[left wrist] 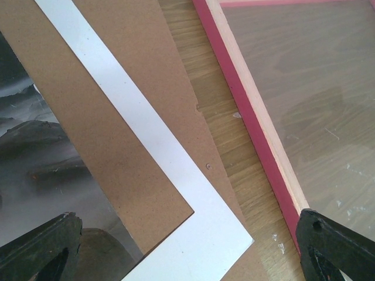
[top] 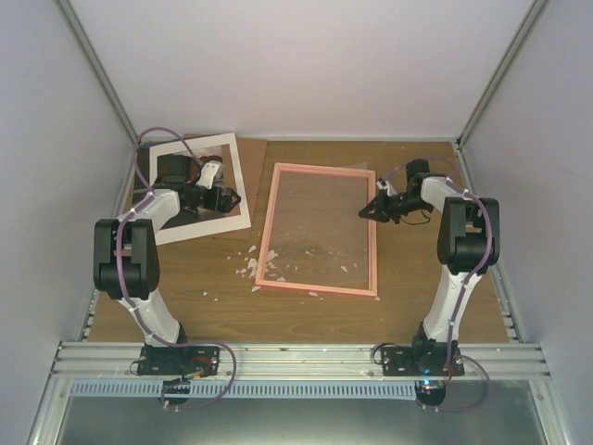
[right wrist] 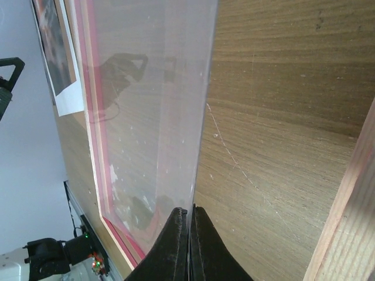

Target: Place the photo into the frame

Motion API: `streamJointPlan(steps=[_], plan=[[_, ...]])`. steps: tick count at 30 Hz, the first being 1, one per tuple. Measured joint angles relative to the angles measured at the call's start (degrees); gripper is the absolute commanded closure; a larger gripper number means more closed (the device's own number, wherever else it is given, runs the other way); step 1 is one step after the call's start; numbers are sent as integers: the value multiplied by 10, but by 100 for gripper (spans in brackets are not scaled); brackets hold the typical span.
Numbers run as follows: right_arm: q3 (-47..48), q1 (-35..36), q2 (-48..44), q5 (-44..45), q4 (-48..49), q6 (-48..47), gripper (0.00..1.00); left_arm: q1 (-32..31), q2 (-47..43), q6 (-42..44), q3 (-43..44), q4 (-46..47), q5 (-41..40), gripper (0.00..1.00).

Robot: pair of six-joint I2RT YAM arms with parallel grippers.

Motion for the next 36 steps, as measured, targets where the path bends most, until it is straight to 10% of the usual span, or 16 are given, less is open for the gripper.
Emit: streamJointPlan(steps=[36], plan=[[6,-10,12,32,-42,-29,100,0,16,0,0,0,-4,1]])
